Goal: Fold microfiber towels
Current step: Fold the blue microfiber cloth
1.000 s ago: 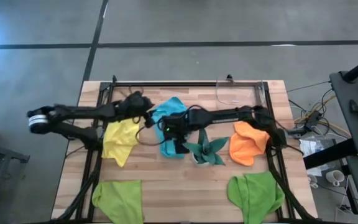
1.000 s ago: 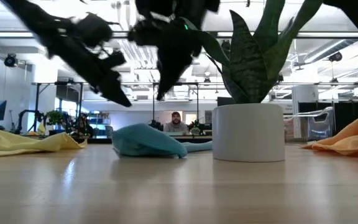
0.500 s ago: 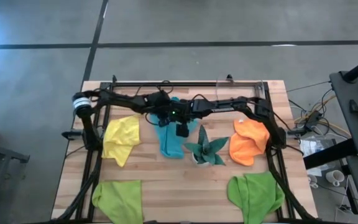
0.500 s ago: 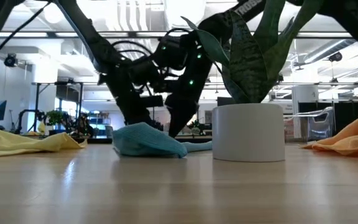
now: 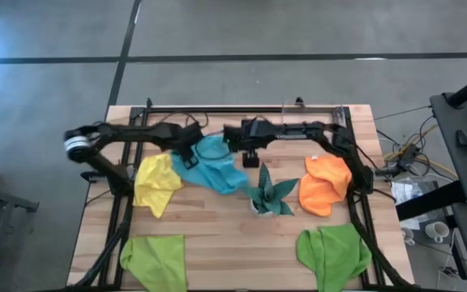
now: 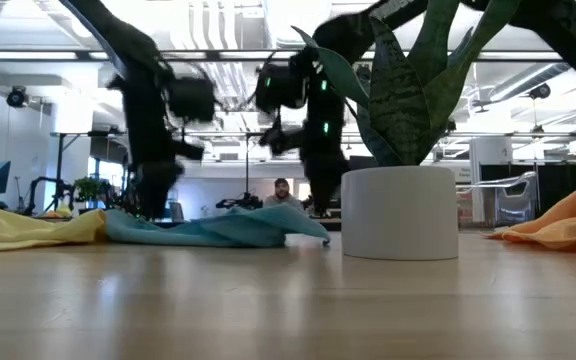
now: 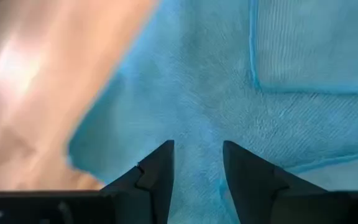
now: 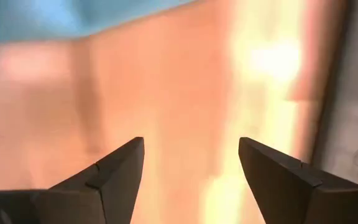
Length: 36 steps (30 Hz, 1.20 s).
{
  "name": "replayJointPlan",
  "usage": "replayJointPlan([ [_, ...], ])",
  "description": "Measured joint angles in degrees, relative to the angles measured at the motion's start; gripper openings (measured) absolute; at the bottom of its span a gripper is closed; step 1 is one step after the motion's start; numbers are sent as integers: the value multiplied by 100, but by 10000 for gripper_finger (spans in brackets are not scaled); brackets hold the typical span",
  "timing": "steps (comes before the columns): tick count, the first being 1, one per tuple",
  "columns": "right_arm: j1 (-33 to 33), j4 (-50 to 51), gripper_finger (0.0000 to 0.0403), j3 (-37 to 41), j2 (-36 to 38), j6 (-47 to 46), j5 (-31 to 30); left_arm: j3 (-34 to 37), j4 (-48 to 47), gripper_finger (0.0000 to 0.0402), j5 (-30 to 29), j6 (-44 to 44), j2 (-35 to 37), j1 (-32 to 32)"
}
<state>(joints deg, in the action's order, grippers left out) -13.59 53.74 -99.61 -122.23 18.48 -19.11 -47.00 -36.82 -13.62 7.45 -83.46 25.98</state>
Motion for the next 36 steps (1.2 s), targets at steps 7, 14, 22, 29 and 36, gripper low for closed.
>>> replayJointPlan([
  [7, -21, -2118, 253, 190, 401, -423, 1573, 728, 919, 123, -33, 181, 1275, -36],
  [14, 207, -3559, 249, 54, -486, -871, 1921, 1722, 1782, 123, -260, 584, 1470, -15],
  [22, 338, -2545, 247, -1071, -1493, -749, 2289, 2269, 2460, 123, -309, 906, 730, -9],
  [29, 99, -76, 246, -1911, -1689, -152, 179, 2254, 2405, 123, -301, 873, 533, -11],
  [36, -441, 408, 238, -1631, -748, -499, -606, 2314, 2361, 123, -295, 722, 717, -11],
])
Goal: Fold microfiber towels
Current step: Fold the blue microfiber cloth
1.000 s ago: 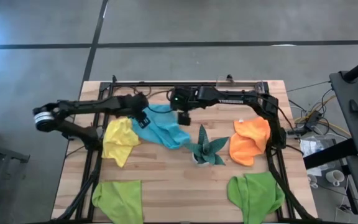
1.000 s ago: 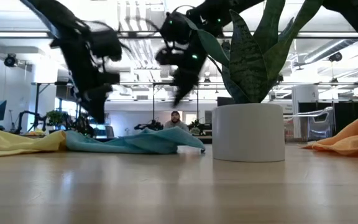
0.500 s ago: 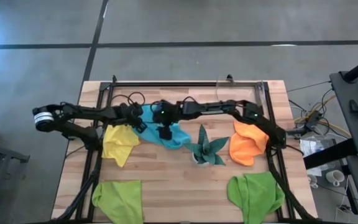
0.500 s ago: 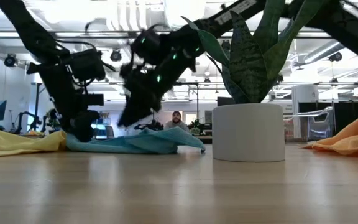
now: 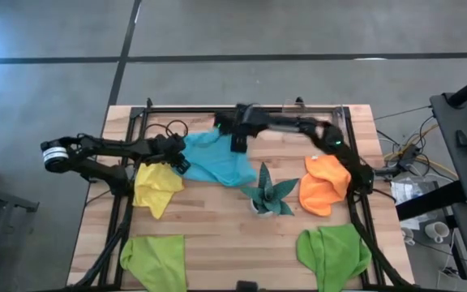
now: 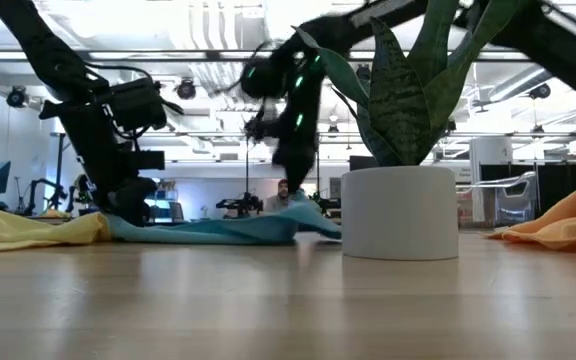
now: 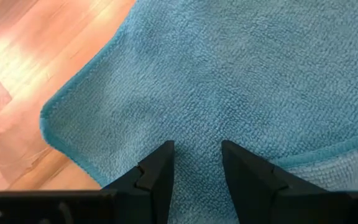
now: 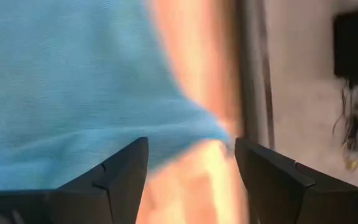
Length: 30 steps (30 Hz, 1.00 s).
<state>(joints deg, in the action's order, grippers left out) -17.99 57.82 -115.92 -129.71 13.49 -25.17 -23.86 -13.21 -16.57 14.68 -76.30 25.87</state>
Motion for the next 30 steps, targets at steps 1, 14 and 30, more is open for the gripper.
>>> replayJointPlan([
  [1, -70, -12, 237, 119, 134, -110, 67, -2, 0, 123, 3, -2, 7, 0],
  [14, 462, -1191, 228, 1860, 1361, 50, 1979, -1098, -1520, 123, 764, -1239, 1105, -59],
  [30, 1393, -1312, 224, 1946, 1472, -866, 1770, -1211, -2449, 123, 1608, -1031, 1019, 332],
])
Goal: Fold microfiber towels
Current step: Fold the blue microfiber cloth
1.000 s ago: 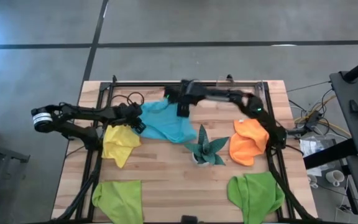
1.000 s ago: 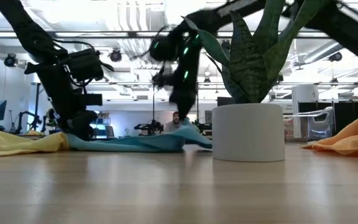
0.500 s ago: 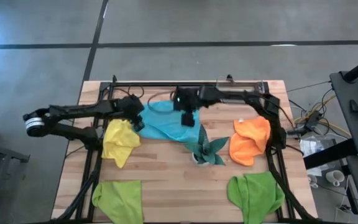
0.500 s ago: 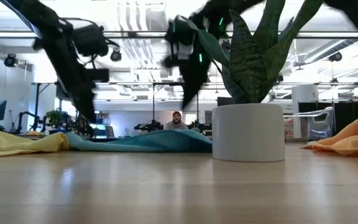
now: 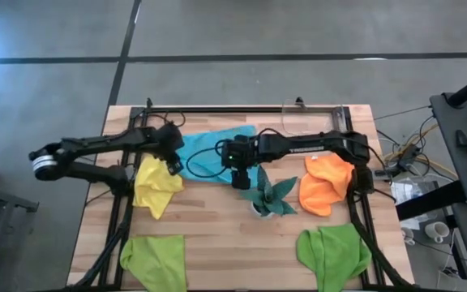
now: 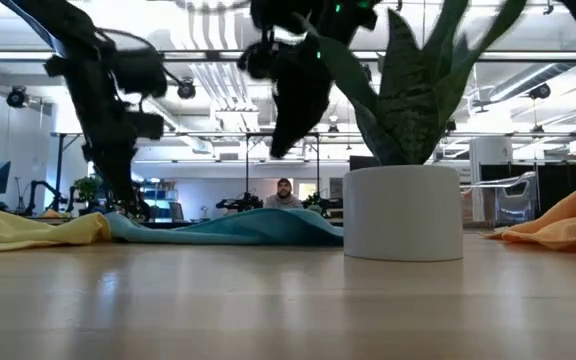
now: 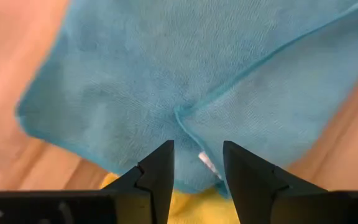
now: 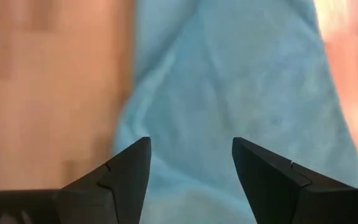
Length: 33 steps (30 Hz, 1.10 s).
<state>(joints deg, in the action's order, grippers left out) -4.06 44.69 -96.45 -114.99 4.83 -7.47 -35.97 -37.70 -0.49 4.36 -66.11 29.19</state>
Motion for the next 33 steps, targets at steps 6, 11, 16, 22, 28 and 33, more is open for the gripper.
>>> replayJointPlan([
  [6, -20, -28, 224, -49, -19, 65, -177, -79, 49, 123, 20, 132, -1109, 17],
  [11, -22, 10, 224, -40, 4, 163, -166, -355, 141, 123, 22, 131, -1722, 17],
  [16, -28, 155, 224, 4, -17, 170, -166, -701, -352, 123, 48, 133, -1734, 6],
  [22, -77, 179, 224, 60, -17, 253, -161, -809, -194, 123, -9, 123, -1182, 9],
  [28, -100, 143, 224, 67, -19, 268, -161, -579, 180, 123, -19, 349, -1442, 9],
  [33, -100, 136, 224, 67, -18, 302, -162, -546, 195, 123, -25, 539, -1810, 6],
])
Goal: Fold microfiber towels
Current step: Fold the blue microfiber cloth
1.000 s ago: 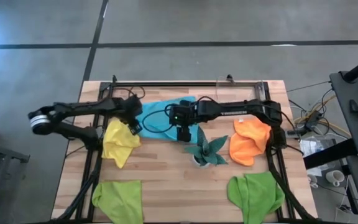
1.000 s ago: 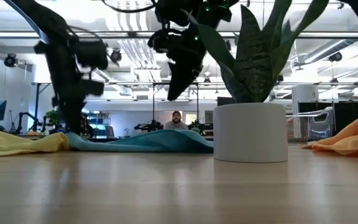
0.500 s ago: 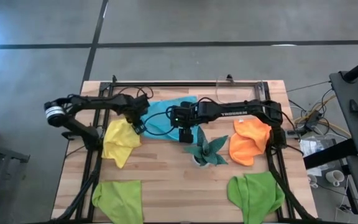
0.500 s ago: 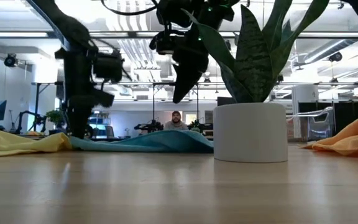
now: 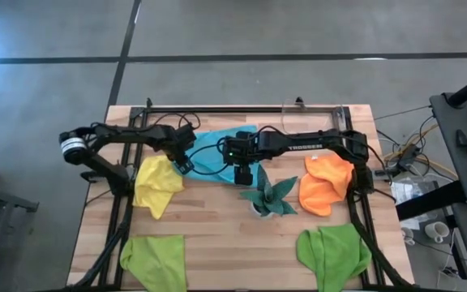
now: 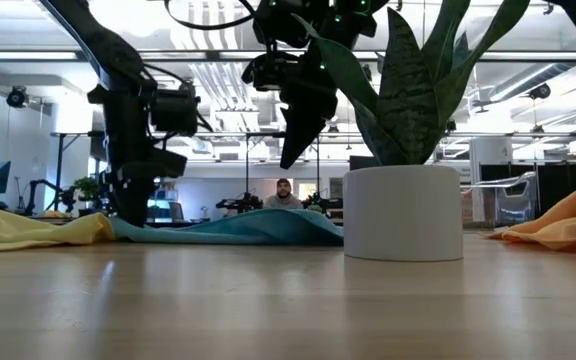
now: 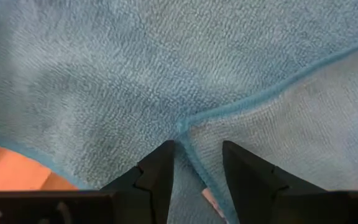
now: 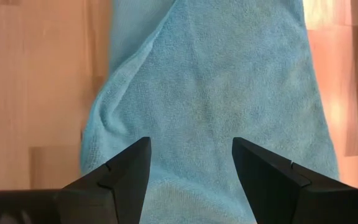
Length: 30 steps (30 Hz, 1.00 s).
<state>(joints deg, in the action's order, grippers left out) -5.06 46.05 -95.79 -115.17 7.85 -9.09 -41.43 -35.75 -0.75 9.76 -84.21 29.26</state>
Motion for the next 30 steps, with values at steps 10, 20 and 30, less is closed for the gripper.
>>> replayJointPlan([
  [10, -64, 17, 224, -6, 0, 29, -6, -82, 82, 27, 128, 7, 198, -9],
  [20, -90, 13, 224, -92, -7, 121, -263, -15, -334, 1, 314, -89, 1341, -13],
  [30, -89, 203, 235, -310, -18, -567, 451, 90, -447, 0, 289, 39, 2402, -13],
])
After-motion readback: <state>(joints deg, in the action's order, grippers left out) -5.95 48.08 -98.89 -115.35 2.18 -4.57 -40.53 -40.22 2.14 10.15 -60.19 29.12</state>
